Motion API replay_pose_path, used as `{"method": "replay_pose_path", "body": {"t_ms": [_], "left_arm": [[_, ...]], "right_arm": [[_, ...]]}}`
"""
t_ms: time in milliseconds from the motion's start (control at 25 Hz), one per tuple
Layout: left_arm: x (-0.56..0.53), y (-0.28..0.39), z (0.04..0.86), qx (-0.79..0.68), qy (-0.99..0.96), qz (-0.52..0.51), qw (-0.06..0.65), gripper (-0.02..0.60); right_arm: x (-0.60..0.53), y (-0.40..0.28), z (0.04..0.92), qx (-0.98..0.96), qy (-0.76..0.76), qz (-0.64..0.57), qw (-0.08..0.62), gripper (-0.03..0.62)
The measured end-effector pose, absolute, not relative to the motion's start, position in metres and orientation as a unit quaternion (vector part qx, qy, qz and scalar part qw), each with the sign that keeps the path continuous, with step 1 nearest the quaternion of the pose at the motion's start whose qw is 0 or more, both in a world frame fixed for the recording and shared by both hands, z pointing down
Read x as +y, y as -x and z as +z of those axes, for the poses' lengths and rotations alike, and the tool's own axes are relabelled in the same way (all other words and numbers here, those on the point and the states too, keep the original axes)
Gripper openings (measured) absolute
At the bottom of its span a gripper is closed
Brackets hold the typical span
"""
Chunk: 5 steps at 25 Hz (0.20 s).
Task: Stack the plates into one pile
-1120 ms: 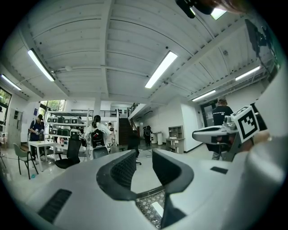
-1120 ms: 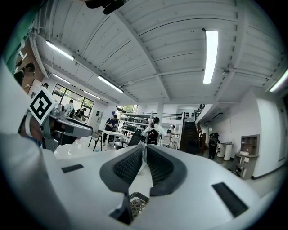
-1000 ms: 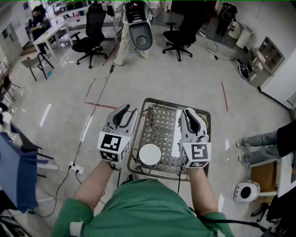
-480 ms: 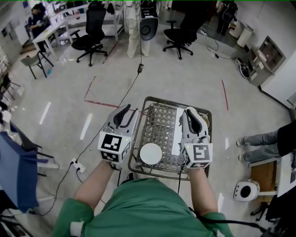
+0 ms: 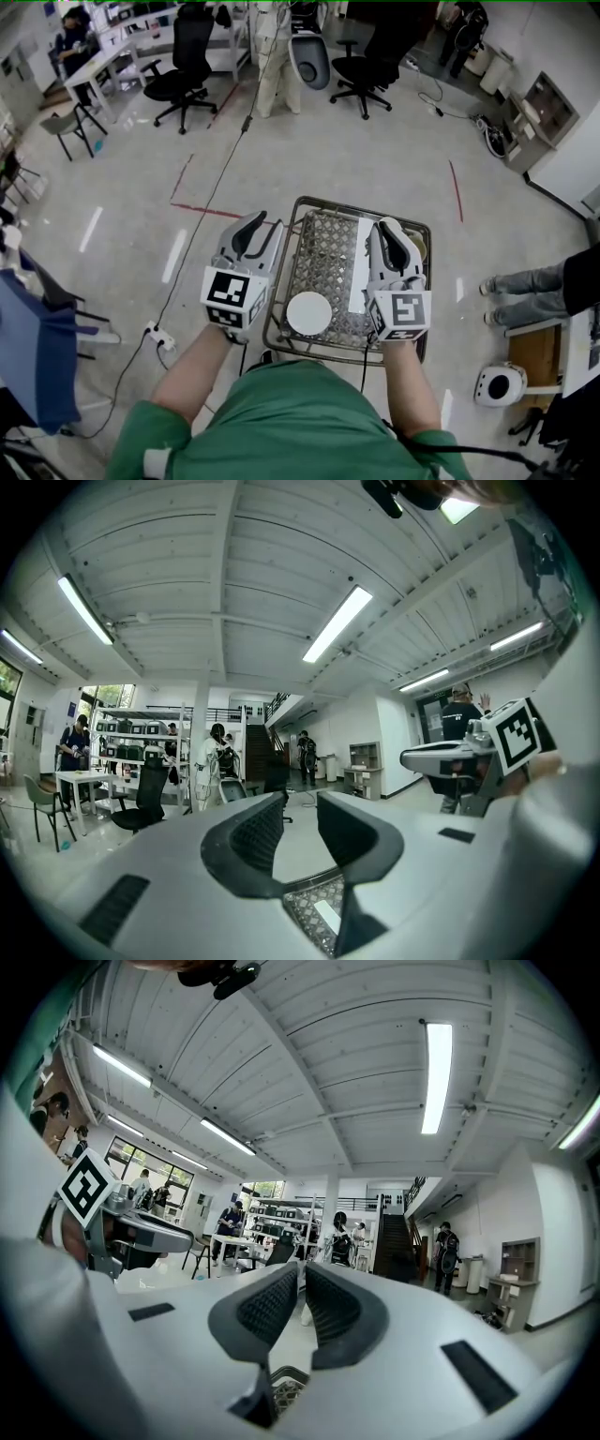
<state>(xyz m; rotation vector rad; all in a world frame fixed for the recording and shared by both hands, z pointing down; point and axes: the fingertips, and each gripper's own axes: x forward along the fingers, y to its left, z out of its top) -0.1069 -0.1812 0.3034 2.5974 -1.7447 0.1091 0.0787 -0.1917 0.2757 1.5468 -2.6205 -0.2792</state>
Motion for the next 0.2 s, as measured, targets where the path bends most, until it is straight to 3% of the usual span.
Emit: {"method": "replay_pose_path", "body": {"t_ms": [200], "left_arm": [[-0.1873,0.1086,0.2980,-0.553,-0.832,0.029,0.004,0.124]], "right_arm": [[-0.1967,-0.0741,0.2762,-0.855,-0.508,-0.091,0.050,0.043]]}}
